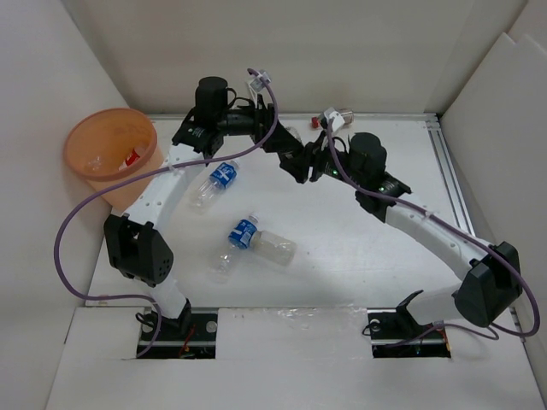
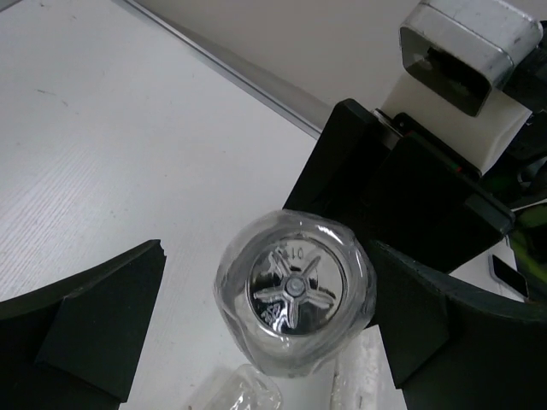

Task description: Put the plastic bottles in the bin

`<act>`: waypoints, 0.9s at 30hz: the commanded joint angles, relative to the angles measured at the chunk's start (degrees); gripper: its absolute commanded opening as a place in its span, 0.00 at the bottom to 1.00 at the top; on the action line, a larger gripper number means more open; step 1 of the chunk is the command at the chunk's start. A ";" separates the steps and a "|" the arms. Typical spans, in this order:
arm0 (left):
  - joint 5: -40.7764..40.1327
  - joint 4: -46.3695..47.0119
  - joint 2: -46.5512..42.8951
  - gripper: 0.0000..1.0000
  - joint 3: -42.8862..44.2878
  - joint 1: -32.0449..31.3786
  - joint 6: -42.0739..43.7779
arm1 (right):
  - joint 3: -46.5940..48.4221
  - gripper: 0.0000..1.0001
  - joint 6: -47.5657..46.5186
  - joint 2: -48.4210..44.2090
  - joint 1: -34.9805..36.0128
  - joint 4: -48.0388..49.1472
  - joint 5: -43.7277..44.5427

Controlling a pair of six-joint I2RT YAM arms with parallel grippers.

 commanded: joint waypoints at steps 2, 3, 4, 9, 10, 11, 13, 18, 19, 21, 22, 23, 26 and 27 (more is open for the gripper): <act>2.53 2.24 -1.24 1.00 -0.65 0.03 0.92 | 3.10 0.04 0.98 -1.37 -0.73 5.99 3.47; 2.53 2.24 -1.24 1.00 -0.65 0.03 0.92 | 3.10 0.04 0.98 -1.37 -1.25 5.99 3.48; 2.53 2.24 -1.24 1.00 -0.65 0.03 0.92 | 3.10 0.04 0.98 -1.37 -1.26 5.99 4.43; 0.51 2.76 -1.24 0.81 -0.65 0.03 0.22 | 3.63 0.09 0.98 -1.90 -1.26 7.74 0.15; -0.19 2.77 -1.24 0.70 -0.65 0.03 0.22 | 3.63 0.10 0.98 -1.90 -1.26 7.75 -0.56; -0.98 3.55 -1.24 0.70 -0.65 0.03 -1.26 | 3.63 0.10 0.98 -1.90 -1.26 8.27 -1.35; -1.60 5.05 -1.24 0.63 -0.65 0.03 -1.97 | 3.63 0.13 0.98 -1.29 -1.26 8.97 -4.67; -1.60 9.53 -1.24 0.42 -2.22 0.03 -4.97 | 4.16 0.22 0.98 -0.23 -0.73 11.52 -9.96; -2.13 9.54 -1.24 0.30 -2.23 0.03 -5.49 | 4.16 0.28 0.98 -0.23 -0.73 11.53 -9.97; -3.00 9.54 -1.85 0.15 -2.23 0.03 -5.50 | 4.16 0.33 0.98 -0.23 -0.73 12.05 -10.59; -3.88 9.54 -1.85 0.10 -2.23 0.03 -5.50 | 3.64 0.37 0.98 -0.23 -0.73 12.06 -11.11; -5.80 8.49 -2.38 0.00 -1.62 0.03 -5.50 | 3.63 0.44 0.46 -0.23 -0.73 12.06 -11.11; -7.93 8.48 -4.39 0.00 -1.61 1.34 -5.40 | 3.63 0.63 -0.07 -0.23 -0.73 12.06 -11.11; -7.93 9.96 -5.10 0.00 -2.57 2.91 -6.02 | 3.02 0.65 -0.07 0.29 -0.73 12.06 -11.11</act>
